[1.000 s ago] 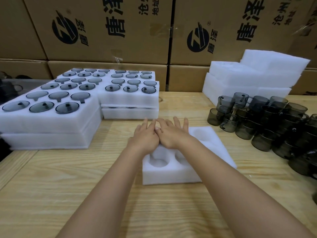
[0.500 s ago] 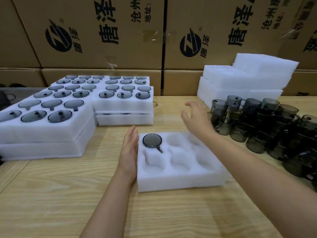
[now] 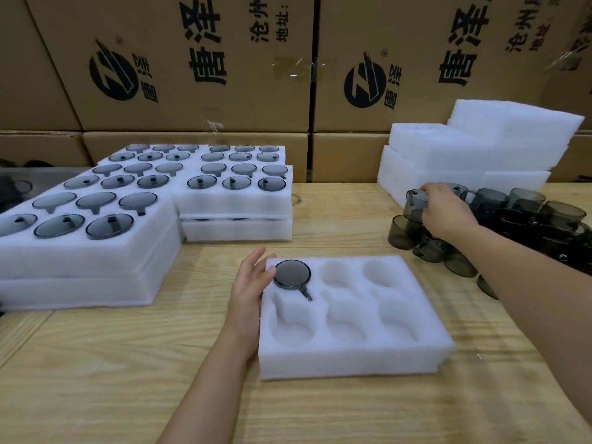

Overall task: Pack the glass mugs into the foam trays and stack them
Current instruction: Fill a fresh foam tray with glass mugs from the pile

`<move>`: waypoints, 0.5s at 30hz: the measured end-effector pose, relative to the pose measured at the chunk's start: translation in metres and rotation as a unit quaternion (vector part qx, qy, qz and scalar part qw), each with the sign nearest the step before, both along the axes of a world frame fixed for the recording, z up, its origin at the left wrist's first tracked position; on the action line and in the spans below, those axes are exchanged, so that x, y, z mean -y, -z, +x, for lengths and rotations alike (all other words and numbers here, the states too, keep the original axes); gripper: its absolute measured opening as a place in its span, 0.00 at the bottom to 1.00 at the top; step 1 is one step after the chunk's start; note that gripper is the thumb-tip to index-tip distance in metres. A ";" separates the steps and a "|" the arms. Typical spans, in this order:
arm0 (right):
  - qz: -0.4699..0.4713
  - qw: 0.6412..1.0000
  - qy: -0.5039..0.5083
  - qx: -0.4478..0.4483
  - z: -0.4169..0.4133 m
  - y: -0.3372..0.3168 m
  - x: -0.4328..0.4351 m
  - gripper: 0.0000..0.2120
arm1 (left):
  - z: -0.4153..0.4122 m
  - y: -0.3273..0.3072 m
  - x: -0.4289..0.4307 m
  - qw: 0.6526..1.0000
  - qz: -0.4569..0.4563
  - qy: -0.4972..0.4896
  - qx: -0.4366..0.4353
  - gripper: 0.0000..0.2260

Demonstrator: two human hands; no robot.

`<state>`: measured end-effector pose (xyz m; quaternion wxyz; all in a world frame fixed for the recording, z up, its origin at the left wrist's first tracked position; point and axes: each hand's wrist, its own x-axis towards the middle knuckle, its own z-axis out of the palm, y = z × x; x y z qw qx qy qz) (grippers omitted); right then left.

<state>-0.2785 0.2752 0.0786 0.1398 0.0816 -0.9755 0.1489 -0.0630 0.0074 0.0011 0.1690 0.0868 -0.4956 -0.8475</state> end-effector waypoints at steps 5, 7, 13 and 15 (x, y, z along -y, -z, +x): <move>0.023 1.000 -0.010 -0.012 -0.005 0.003 0.010 0.12 | -0.001 -0.002 0.000 1.000 0.012 -0.005 -0.002 0.21; 0.019 1.000 0.003 -0.020 -0.002 0.001 0.013 0.11 | -0.001 -0.001 0.000 1.000 0.016 -0.002 -0.005 0.21; -0.188 0.974 -0.041 -0.117 0.040 -0.025 0.028 0.06 | 0.000 -0.003 0.001 1.000 0.019 0.011 -0.018 0.19; -0.250 0.954 -0.073 -0.147 0.069 -0.027 0.033 0.15 | 0.001 -0.003 0.001 1.000 0.016 0.014 -0.014 0.19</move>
